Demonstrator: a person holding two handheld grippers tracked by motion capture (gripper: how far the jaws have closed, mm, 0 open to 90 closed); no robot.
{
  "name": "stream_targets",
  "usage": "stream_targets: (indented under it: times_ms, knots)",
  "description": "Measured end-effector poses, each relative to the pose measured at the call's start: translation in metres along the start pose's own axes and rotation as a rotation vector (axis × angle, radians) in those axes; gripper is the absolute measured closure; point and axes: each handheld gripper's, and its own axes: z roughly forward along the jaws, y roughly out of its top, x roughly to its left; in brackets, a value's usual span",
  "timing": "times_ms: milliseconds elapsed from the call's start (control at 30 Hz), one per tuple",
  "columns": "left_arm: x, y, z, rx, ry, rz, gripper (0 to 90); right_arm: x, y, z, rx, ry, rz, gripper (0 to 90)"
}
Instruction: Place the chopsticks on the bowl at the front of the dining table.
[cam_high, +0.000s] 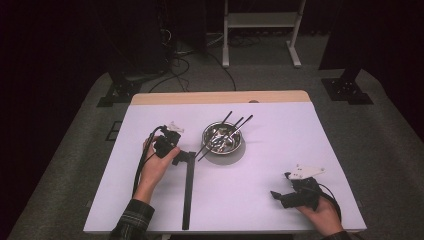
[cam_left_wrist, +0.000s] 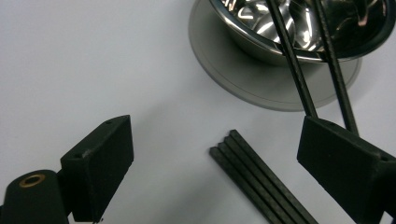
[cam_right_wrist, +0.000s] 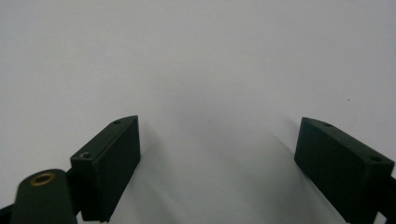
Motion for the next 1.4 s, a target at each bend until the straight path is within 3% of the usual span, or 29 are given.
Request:
stream_targets:
  times_ms: [533,800,1133,1400]
  knots:
    - [-0.024,-0.001,0.002,-0.008,-0.053,0.038,10.1,0.0,0.0,0.0,0.0,0.0,0.0,12.6]
    - [-0.022,0.003,-0.005,-0.037,-0.053,0.024,10.2,0.0,0.0,0.0,0.0,0.0,0.0,12.6]
    - [-0.022,0.027,-0.013,-0.075,-0.06,0.036,10.1,0.0,0.0,0.0,0.0,0.0,-0.001,12.6]
    - [-0.027,0.059,-0.001,-0.103,-0.08,0.039,10.1,0.0,0.0,0.0,0.0,0.0,-0.001,12.6]
